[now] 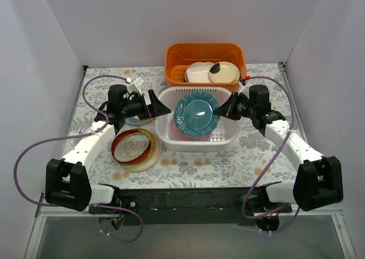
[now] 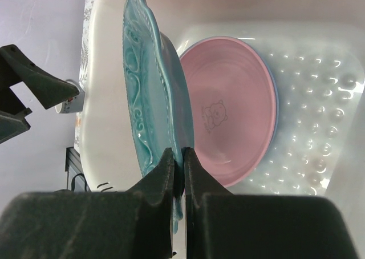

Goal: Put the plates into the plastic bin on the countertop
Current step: Place the plate in the plastic bin.

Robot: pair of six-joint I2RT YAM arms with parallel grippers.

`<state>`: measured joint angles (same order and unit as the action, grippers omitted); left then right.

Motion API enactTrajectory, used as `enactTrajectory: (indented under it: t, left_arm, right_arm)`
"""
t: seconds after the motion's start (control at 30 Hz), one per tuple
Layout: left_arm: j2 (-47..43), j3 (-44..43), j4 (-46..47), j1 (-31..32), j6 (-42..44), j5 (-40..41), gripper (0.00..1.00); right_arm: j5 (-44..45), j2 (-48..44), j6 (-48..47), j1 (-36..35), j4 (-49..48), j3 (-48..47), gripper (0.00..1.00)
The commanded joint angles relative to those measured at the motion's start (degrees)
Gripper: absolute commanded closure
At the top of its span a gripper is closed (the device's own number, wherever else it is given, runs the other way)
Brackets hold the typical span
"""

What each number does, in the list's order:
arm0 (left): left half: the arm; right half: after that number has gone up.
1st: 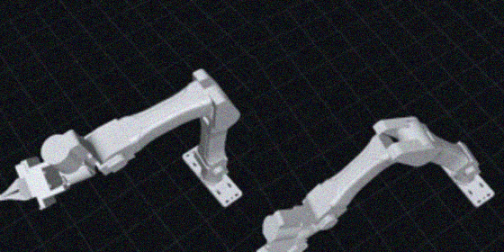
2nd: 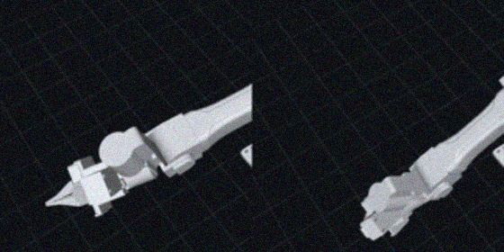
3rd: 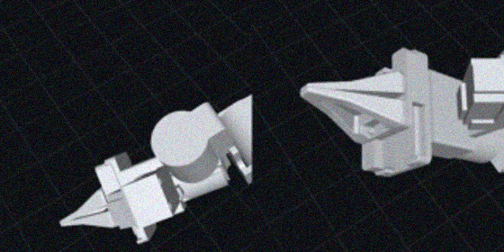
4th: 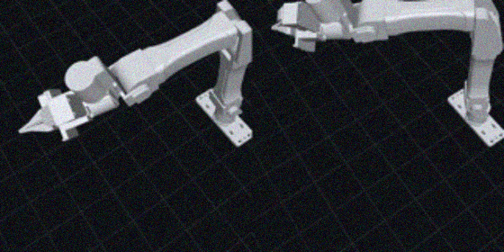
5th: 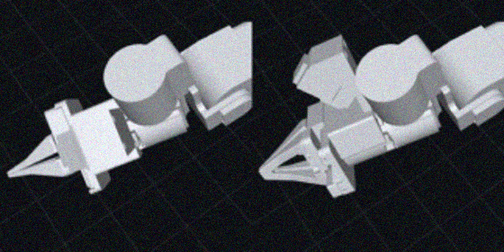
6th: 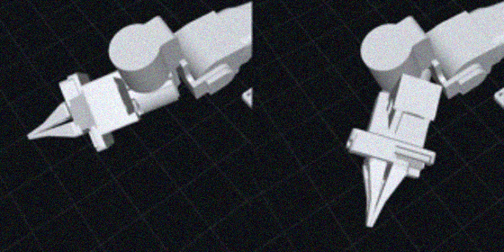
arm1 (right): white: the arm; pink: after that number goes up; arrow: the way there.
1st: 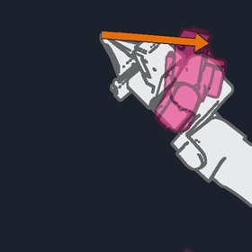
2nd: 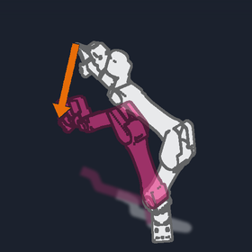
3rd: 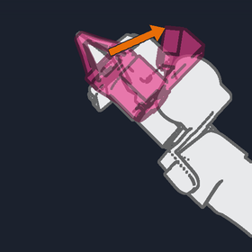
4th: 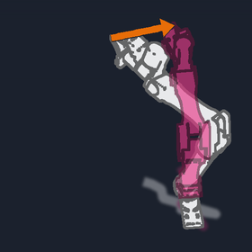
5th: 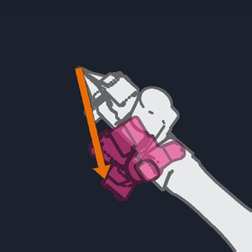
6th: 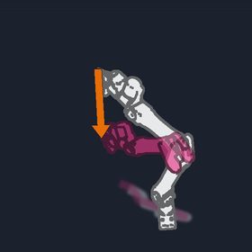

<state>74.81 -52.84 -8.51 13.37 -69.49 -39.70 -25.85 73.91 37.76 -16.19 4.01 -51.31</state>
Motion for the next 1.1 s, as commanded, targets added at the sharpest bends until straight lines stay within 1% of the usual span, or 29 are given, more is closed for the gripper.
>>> enactTrajectory:
  t: [0.0,0.17,0.47,0.73,1.07]
  left_arm:
    - [-0.1,0.8,1.0,0.2,0.1,-0.3,0.02]
    - [0.0,1.0,1.0,0.1,0.0,-0.1,0.02]
    - [0.2,1.0,0.7,0.2,0.1,0.3,0.02]
    - [0.7,1.2,1.2,0.1,-0.2,0.1,0.02]
    - [1.1,1.5,1.7,0.1,-0.6,-0.1,0.02]
  right_arm:
    - [-3.2,-1.0,2.6,-0.4,-9.8,-3.4,0.99]
    - [-2.3,-1.3,2.8,-0.7,-10.1,-2.7,0.99]
    - [-3.2,0.2,3.0,-1.0,-11.6,-2.2,0.99]
    - [-3.8,3.4,1.2,-1.1,-10.6,-0.7,0.99]
    - [-3.8,10.0,-4.0,-2.3,-4.1,-3.7,0.99]
